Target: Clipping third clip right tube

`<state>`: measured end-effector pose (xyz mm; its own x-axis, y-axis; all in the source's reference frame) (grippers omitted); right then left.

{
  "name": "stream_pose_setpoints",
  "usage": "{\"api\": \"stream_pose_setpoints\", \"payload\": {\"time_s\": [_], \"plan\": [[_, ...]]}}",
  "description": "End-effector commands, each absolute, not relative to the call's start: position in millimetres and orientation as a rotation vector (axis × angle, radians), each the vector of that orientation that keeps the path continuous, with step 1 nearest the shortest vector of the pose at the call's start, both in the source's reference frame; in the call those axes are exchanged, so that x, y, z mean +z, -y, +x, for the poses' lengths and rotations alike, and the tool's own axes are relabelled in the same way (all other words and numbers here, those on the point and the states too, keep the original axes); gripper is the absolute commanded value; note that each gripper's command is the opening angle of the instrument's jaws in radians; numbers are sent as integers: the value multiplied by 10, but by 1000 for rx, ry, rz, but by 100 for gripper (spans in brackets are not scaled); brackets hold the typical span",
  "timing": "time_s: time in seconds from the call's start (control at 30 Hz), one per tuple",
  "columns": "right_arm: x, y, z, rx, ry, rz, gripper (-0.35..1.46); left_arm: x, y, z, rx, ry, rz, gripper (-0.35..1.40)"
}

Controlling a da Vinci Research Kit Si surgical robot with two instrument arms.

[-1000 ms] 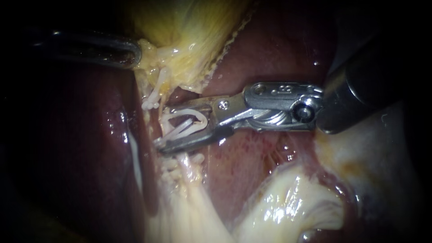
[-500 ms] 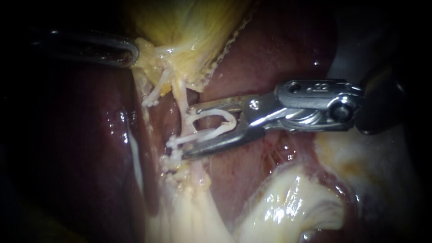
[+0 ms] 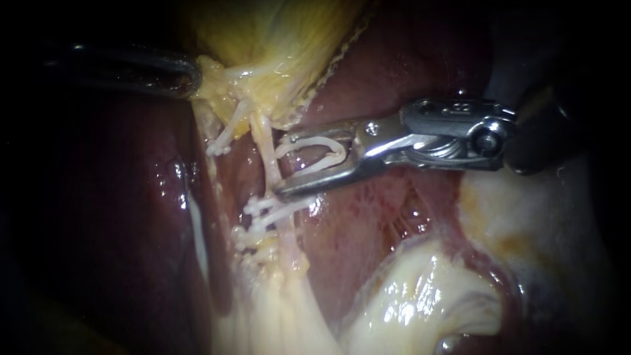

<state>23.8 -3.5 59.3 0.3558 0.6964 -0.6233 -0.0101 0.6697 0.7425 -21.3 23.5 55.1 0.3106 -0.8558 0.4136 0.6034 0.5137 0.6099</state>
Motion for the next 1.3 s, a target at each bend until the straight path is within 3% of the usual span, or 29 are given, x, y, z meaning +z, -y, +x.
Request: {"api": "stream_pose_setpoints", "payload": {"time_s": [0.03,0.2,0.4,0.73,0.87,1.1,1.3], "plan": [[595,37,243,536,-1159,766,50,552,-234,-214,-993,781,376,-35],[594,41,258,631,-1267,887,50,553,-233,-215,-992,782,378,-35],[572,37,266,681,-1362,960,50,554,-234,-215,-992,782,378,-35],[551,18,255,704,-1388,990,45,554,-233,-215,-990,782,381,-35],[550,18,249,721,-1379,1011,32,553,-233,-214,-990,782,381,-35],[544,14,239,774,-1350,1072,-31,553,-233,-215,-991,782,381,-35],[544,15,238,785,-1336,1104,-35,553,-233,-215,-991,782,381,-35]]}}
